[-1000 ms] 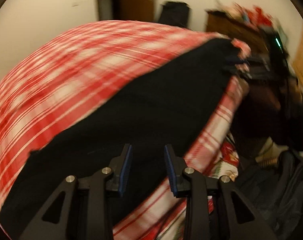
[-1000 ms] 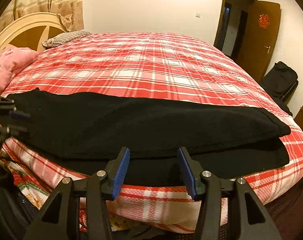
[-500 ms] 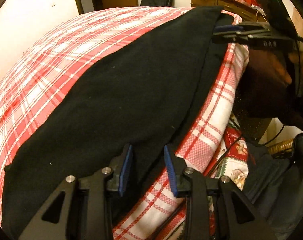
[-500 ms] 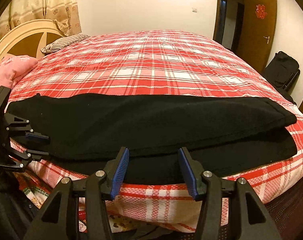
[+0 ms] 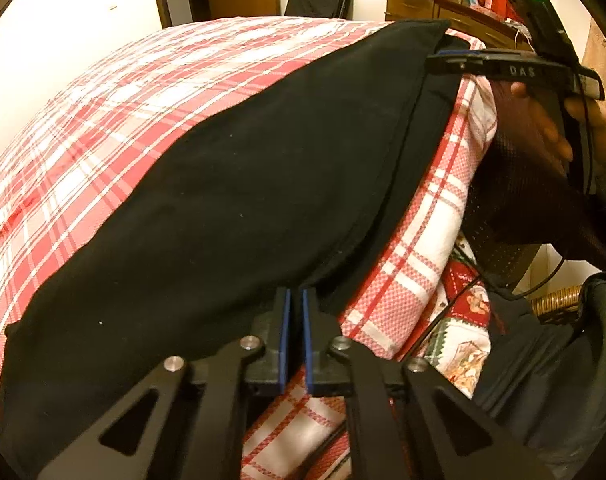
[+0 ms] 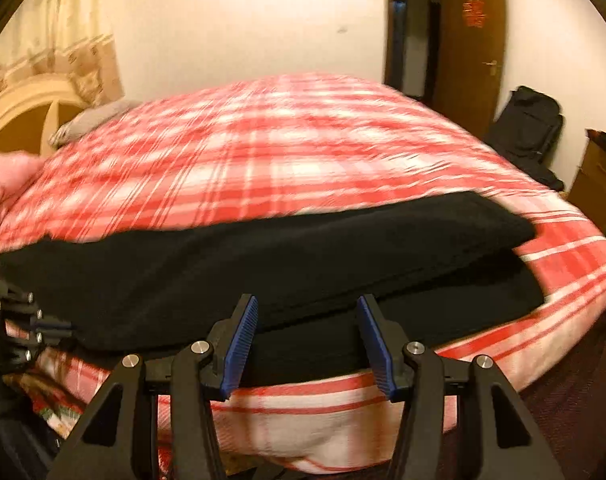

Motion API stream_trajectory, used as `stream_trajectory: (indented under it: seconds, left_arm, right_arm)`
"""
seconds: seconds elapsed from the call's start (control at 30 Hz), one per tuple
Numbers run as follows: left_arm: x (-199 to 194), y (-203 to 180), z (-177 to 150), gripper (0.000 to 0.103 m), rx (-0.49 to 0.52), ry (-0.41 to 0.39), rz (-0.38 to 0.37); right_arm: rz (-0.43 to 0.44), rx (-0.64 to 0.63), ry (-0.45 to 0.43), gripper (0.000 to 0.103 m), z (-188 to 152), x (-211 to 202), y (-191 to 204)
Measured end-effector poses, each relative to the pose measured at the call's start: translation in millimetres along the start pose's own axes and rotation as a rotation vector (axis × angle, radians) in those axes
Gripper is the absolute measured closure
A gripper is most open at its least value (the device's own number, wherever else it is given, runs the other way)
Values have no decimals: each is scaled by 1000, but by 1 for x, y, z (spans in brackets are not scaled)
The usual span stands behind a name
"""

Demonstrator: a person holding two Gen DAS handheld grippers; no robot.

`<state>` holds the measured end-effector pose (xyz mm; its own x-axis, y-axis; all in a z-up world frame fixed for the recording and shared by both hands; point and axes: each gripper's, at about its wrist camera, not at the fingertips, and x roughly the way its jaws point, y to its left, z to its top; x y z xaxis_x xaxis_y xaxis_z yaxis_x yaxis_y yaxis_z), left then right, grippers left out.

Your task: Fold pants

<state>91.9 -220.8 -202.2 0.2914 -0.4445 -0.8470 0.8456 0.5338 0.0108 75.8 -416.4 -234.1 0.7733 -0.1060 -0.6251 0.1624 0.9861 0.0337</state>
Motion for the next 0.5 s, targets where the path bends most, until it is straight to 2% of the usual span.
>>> stream_trajectory:
  seconds: [0.13, 0.3, 0.37, 0.5]
  left_arm:
    - [-2, 4, 1, 98, -16, -8, -4]
    - [-8, 11, 3, 99, -41, -35, 3]
    - [-8, 15, 4, 99, -61, -33, -16]
    - [-4, 15, 4, 99, -66, -27, -10]
  right_arm:
    - [-75, 142, -60, 49, 16, -26, -49]
    - [-138, 369, -47, 49, 21, -33, -121]
    - [-117, 441, -34, 49, 20, -28, -145]
    - [-53, 468, -11, 49, 22, -15, -156]
